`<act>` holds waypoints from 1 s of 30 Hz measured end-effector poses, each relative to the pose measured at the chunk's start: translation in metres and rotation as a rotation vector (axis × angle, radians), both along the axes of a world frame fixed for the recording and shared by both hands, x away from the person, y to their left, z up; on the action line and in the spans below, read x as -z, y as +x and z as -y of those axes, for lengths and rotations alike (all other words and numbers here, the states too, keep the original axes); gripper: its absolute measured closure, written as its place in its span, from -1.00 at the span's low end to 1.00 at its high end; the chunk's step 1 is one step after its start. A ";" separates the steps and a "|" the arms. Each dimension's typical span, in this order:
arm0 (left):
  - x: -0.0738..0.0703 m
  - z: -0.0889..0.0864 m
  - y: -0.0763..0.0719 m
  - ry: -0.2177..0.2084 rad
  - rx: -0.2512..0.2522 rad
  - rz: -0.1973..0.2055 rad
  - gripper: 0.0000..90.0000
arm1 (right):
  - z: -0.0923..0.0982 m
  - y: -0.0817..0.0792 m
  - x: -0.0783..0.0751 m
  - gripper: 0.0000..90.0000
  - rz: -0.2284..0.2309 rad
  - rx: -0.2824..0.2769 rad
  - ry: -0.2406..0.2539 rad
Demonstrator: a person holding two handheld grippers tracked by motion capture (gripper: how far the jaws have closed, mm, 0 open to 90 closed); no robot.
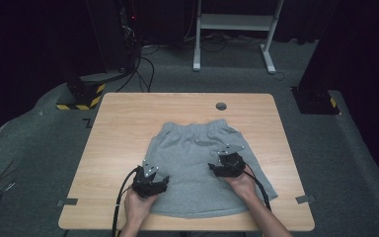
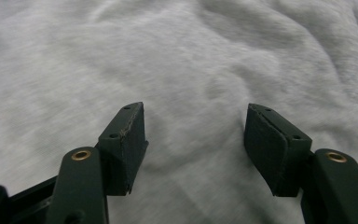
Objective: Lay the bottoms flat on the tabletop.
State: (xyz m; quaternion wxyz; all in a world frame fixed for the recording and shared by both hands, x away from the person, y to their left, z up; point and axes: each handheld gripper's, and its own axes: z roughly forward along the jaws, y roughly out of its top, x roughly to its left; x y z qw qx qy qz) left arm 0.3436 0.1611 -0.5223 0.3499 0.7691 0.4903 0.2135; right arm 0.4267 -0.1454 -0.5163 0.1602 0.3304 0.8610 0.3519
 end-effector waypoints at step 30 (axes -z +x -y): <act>-0.030 -0.044 0.000 -0.139 -0.087 0.100 -0.29 | 0.119 -0.023 -0.047 -0.14 0.117 0.342 0.261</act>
